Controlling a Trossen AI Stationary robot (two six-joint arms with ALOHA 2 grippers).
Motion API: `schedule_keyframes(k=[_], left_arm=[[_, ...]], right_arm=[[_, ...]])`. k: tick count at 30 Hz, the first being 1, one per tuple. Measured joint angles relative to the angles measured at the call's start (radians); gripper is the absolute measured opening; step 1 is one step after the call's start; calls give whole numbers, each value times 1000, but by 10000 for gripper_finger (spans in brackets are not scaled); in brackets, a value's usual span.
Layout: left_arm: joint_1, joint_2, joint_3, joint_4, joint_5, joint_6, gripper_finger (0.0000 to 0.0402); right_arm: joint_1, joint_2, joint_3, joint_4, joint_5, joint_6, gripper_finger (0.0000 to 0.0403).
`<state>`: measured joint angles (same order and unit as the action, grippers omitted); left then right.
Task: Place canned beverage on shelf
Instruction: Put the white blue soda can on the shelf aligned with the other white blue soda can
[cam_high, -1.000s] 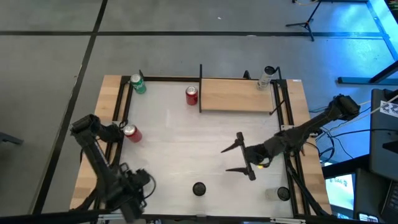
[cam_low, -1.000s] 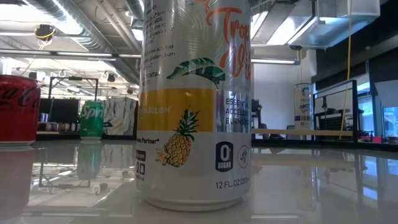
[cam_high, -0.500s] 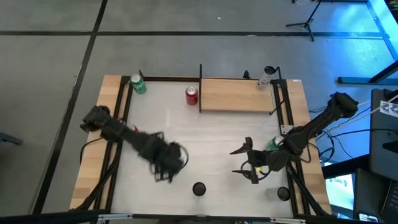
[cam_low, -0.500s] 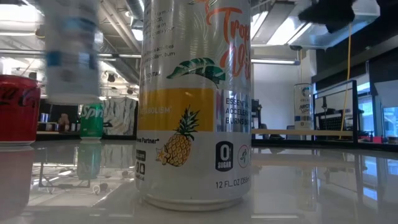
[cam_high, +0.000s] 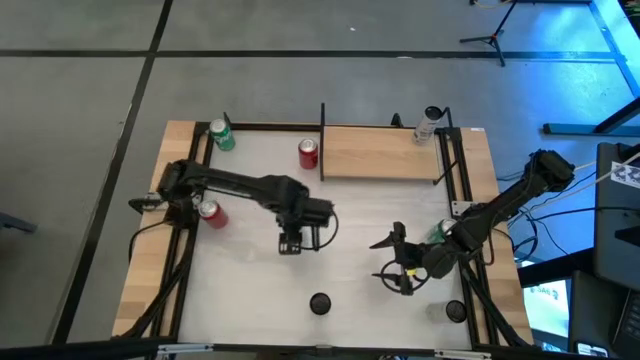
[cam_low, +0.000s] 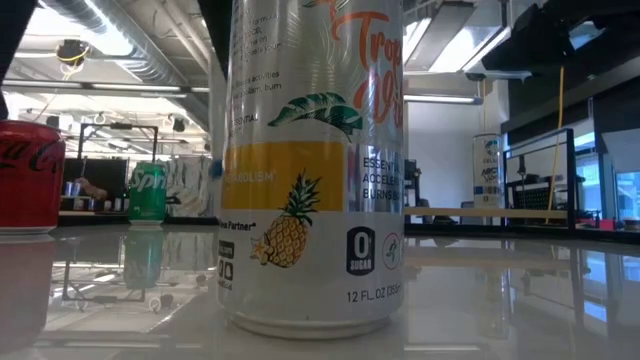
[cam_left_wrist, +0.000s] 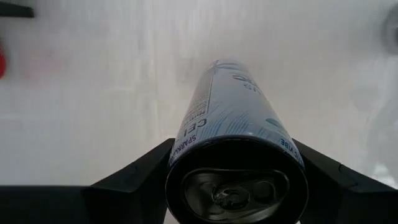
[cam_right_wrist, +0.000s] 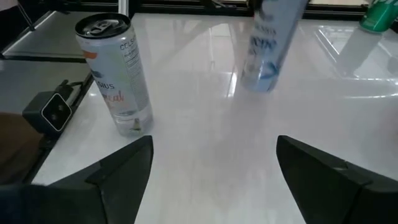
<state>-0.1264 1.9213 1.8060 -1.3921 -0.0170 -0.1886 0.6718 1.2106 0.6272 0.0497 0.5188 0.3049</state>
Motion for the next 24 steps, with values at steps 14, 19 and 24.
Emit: schedule_keyframes(k=[14,19,24], left_arm=[[24,117,100,-29,18,148,258],[5,116,100,-28,-29,139,294],[-19,114,102,-31,-22,140,318]], right_arm=[[-86,2,0,-36,2,4,337],[-83,3,-1,-32,4,13,337],[-83,3,-1,-32,4,13,337]])
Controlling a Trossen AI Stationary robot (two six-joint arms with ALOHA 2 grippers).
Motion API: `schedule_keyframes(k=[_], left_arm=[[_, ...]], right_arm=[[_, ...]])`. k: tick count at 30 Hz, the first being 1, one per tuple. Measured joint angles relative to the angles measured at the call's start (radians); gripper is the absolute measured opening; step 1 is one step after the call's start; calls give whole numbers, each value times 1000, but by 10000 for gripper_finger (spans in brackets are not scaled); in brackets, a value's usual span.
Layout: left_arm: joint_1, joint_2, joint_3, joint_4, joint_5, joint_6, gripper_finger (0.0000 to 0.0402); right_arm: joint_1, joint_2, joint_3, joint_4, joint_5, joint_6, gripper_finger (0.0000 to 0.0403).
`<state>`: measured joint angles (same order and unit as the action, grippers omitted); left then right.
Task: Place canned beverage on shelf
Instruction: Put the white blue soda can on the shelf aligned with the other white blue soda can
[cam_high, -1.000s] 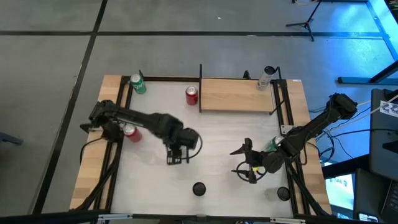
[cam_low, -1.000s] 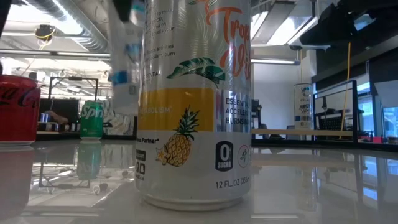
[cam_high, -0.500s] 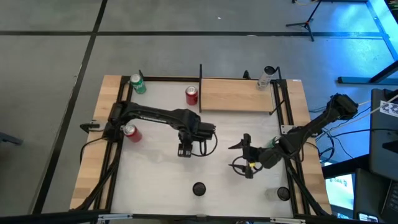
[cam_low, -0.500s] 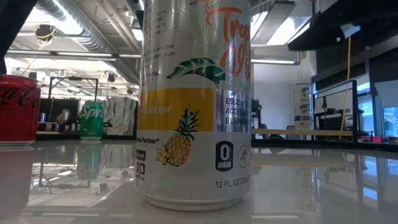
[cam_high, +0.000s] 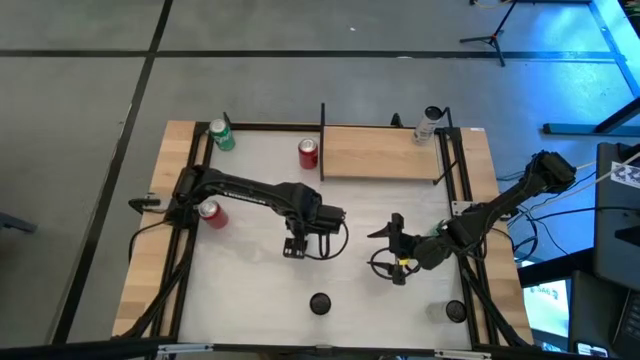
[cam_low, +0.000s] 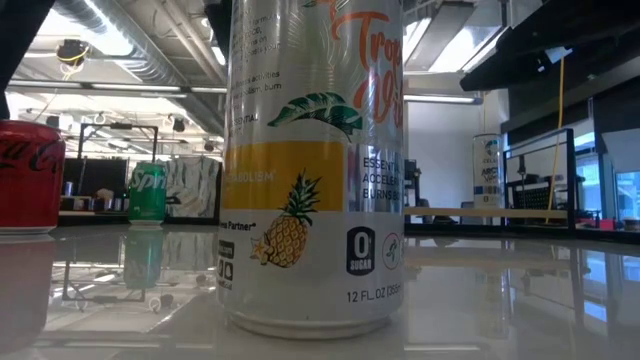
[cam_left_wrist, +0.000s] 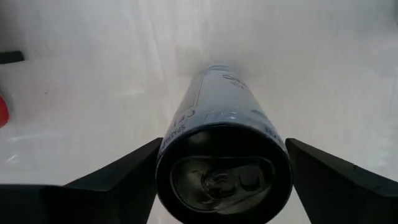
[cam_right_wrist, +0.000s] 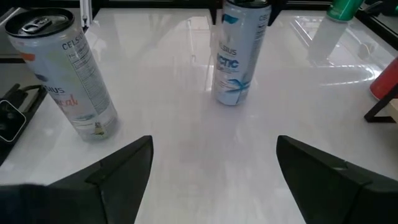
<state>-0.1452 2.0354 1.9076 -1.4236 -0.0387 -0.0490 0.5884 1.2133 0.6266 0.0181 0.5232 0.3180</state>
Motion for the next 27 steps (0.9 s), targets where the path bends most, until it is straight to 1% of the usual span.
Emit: schedule_keyframes(k=[5,12,14,16,19,20,23,24,27], left_arm=[[-7,-1,59,-48,19,-1,321],[-6,-2,219,-108,18,-28,319],[-10,-2,267,-144,10,-44,319],[-19,-9,301,-147,-3,-57,319],[-51,-53,302,-150,-16,-90,319],[-67,-70,296,-147,-49,-111,319],[-134,-147,241,-149,-209,-189,319],[-153,-175,219,-147,-245,-213,319],[-214,-279,104,-130,-289,-306,319]], right_arm=[[0,0,0,2,0,-8,337],[0,0,0,3,0,-16,337],[0,0,0,3,0,-23,337],[0,0,0,8,1,-35,337],[0,0,0,18,1,-37,337],[0,0,0,20,1,-37,337],[0,0,0,27,1,-37,337],[0,0,0,27,7,-37,337],[0,0,0,32,32,-49,337]])
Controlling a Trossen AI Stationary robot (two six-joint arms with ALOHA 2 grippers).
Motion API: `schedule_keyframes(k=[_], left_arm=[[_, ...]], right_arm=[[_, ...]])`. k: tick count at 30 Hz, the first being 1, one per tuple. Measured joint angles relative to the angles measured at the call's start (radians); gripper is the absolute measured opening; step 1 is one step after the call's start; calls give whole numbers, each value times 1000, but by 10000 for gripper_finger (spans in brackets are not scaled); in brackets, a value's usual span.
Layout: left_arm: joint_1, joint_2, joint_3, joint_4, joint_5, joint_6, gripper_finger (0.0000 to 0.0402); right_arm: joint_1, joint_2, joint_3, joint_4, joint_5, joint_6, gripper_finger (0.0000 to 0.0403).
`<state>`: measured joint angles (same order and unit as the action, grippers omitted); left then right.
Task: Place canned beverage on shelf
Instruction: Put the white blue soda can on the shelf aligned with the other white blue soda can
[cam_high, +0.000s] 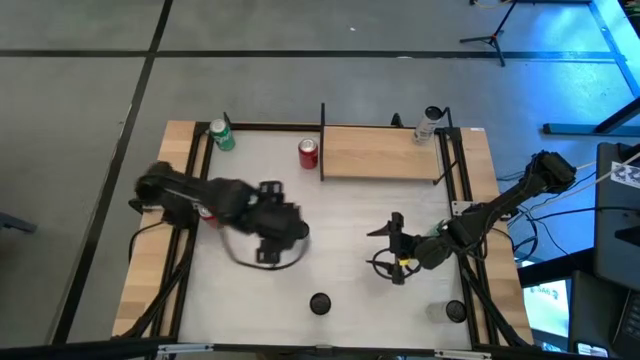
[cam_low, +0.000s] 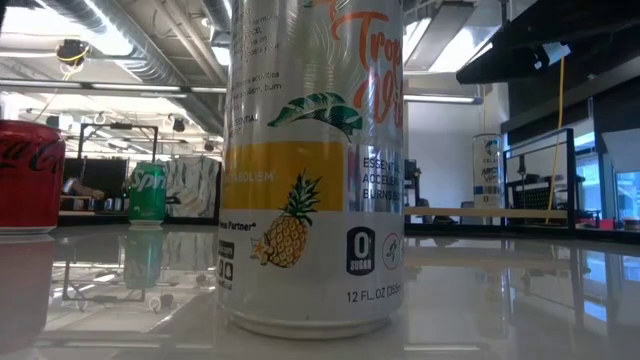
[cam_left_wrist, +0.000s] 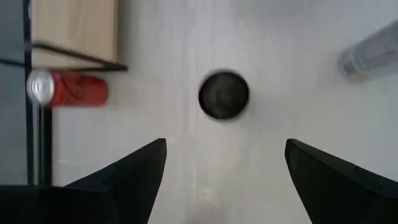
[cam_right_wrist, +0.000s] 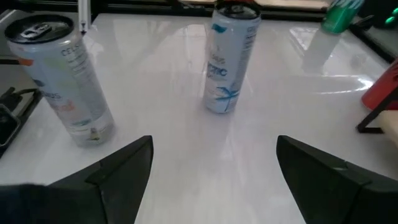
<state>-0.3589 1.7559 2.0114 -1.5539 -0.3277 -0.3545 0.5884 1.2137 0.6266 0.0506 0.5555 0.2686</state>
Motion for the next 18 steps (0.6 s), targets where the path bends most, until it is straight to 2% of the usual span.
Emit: schedule_keyframes(k=[7,11,14,18], left_arm=[[-103,-282,-422,229,-93,-173,318],[-136,-413,-669,413,-183,-231,318],[-152,-472,-836,563,-211,-228,318],[-162,-482,-1026,762,-217,-173,318]], right_arm=[[0,0,0,17,84,-37,337],[-7,0,0,76,151,-47,337],[-42,17,0,144,124,-64,337],[-117,97,0,242,56,-69,337]])
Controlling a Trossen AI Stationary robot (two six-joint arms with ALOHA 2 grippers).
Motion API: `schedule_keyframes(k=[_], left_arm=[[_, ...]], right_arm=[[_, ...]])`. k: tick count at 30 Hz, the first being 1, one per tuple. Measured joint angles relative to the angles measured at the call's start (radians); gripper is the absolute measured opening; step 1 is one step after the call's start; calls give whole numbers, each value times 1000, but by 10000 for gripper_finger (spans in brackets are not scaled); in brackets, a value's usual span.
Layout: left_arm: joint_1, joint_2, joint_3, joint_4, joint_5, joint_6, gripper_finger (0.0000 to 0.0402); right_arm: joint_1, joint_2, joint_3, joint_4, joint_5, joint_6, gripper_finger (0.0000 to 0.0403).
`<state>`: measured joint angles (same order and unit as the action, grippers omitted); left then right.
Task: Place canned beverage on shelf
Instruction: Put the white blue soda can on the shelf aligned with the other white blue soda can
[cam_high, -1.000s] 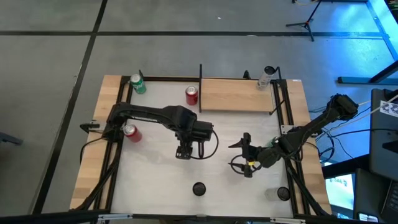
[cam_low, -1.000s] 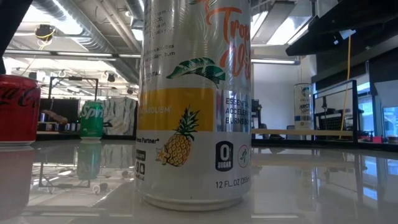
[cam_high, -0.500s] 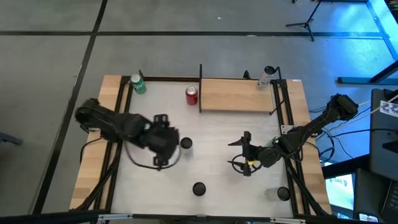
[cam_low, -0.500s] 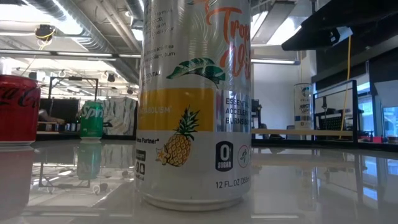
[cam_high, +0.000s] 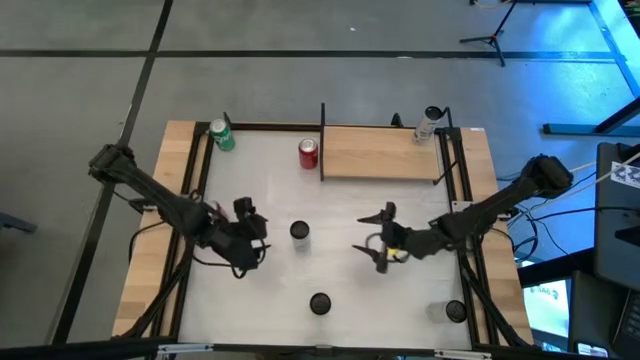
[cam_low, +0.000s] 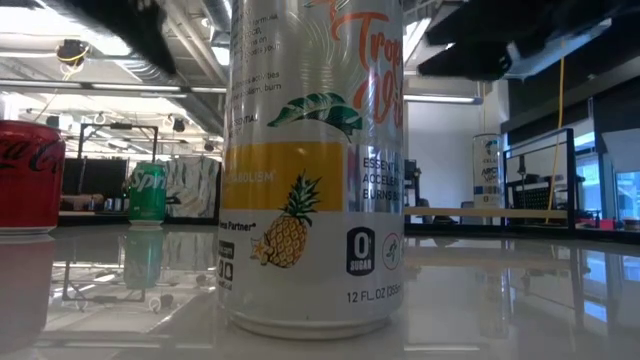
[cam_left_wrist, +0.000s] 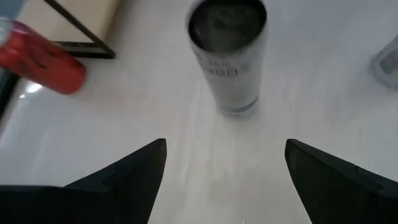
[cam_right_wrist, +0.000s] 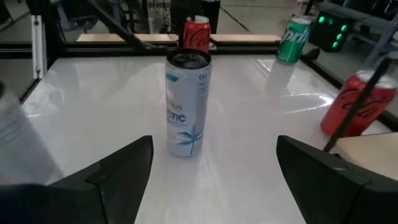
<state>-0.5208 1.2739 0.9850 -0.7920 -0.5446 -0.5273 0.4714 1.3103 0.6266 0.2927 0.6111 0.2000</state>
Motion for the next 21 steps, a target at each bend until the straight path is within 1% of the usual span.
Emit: schedule_keyframes(k=[4,6,8,14,18,21], left_arm=[[1,3,-160,215,13,19,318],[-1,3,-234,282,11,17,318],[-2,3,-302,382,12,13,318],[12,3,-483,747,10,65,318],[29,3,-566,978,5,108,318],[39,3,-608,1110,5,157,318]], right_arm=[[-73,100,5,135,-105,-13,337],[-96,142,28,170,-158,-25,337],[-109,172,59,181,-187,-30,337],[-135,257,155,180,-221,-76,337],[-150,295,219,179,-262,-101,337],[-161,316,265,175,-276,-105,337]])
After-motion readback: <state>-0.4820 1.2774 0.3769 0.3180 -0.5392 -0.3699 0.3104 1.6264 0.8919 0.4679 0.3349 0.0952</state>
